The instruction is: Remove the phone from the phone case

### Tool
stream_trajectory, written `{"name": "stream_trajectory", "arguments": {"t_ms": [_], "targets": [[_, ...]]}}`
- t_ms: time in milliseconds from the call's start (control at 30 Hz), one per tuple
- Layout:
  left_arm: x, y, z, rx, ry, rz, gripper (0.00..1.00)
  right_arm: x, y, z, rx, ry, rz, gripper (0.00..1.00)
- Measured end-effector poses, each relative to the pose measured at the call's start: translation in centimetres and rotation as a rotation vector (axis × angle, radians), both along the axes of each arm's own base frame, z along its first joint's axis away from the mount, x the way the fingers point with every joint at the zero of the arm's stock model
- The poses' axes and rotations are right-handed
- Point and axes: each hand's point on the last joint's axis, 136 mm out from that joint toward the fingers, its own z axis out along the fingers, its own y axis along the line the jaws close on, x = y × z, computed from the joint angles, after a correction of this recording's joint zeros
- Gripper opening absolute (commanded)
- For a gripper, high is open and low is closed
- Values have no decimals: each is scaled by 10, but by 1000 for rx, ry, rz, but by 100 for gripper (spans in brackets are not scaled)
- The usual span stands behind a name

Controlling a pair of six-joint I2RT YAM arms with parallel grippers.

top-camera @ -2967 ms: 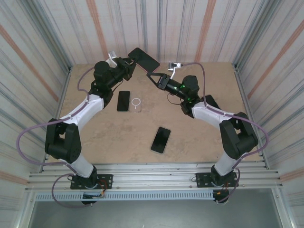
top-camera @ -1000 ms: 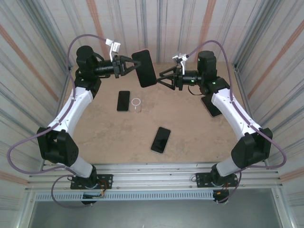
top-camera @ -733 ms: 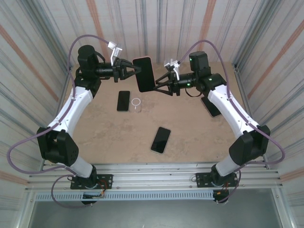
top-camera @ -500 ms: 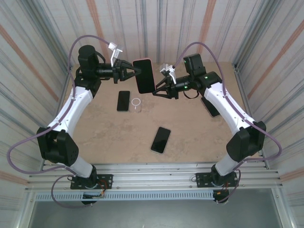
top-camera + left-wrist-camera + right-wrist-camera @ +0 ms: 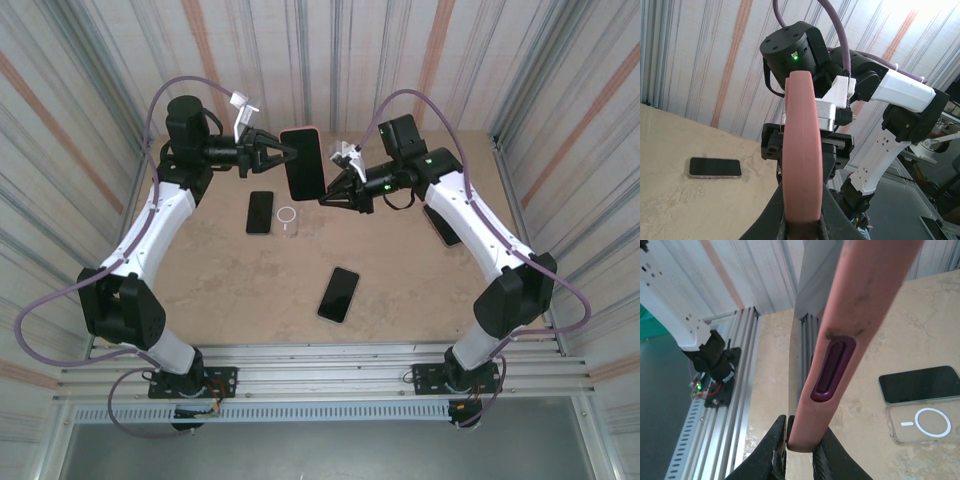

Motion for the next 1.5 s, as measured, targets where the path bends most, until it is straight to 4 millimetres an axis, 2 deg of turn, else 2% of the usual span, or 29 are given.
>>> {"name": "stream_trajectory", "arguments": {"t_ms": [600,900,1267,1500], "targets": [[-4,0,-2,1,-10,-23,0,-1,3,-8,-77,-70,25,9],[-4,1,-8,2,-16,-29,0,2,2,-13,-115,-142,28,9],[-2,4,-9,4,12,-18,0,12,2,-16,-192,-314,13,8],[-1,5,-7,4,22,-4,0,19,3,-16,-179,-323,-22,10]]}}
